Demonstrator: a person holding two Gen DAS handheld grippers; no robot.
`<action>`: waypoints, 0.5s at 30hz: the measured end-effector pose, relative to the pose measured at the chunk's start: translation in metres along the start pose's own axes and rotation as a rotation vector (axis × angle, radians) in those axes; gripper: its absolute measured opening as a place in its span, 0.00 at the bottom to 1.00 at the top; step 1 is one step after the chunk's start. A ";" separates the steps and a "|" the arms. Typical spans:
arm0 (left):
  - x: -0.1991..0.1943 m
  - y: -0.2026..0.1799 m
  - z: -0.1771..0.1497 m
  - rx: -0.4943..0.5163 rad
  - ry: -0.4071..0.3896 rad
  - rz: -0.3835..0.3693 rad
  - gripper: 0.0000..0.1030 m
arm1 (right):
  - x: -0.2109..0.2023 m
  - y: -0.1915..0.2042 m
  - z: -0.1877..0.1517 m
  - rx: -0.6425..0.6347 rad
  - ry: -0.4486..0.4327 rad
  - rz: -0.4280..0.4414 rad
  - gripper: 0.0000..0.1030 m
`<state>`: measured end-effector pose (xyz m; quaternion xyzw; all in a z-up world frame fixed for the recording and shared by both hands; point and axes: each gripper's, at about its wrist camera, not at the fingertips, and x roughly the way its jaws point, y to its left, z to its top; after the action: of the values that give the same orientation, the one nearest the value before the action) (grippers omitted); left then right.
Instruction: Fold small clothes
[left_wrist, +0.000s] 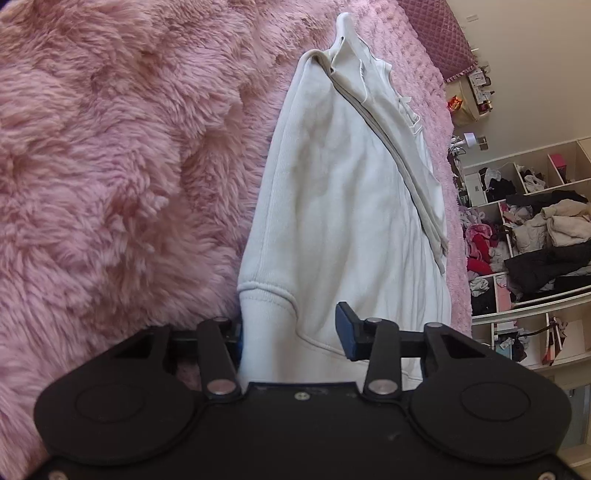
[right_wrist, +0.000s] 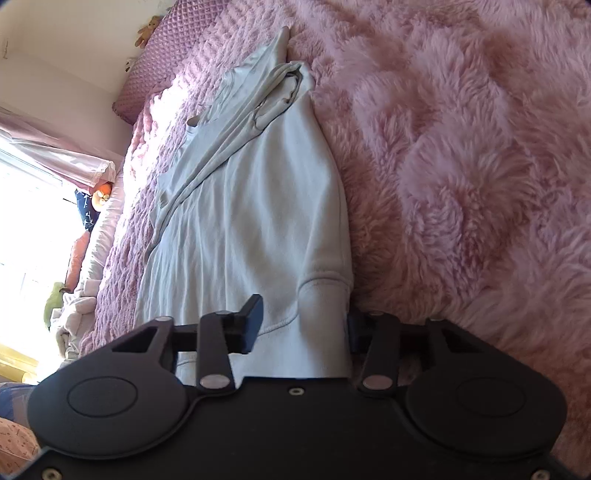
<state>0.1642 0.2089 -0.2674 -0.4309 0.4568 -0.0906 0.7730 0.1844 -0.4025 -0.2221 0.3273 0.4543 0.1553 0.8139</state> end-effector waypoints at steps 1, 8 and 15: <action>0.001 -0.006 0.005 0.016 0.000 0.030 0.05 | -0.001 0.002 0.000 0.007 -0.004 -0.030 0.09; -0.038 -0.045 0.014 0.097 -0.093 -0.029 0.05 | -0.039 0.042 0.003 0.012 -0.082 0.051 0.06; -0.091 -0.041 -0.016 0.132 -0.087 -0.101 0.05 | -0.080 0.031 -0.031 0.034 -0.054 0.082 0.06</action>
<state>0.1107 0.2228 -0.1829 -0.4050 0.3935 -0.1406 0.8133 0.1161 -0.4113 -0.1615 0.3636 0.4211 0.1717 0.8130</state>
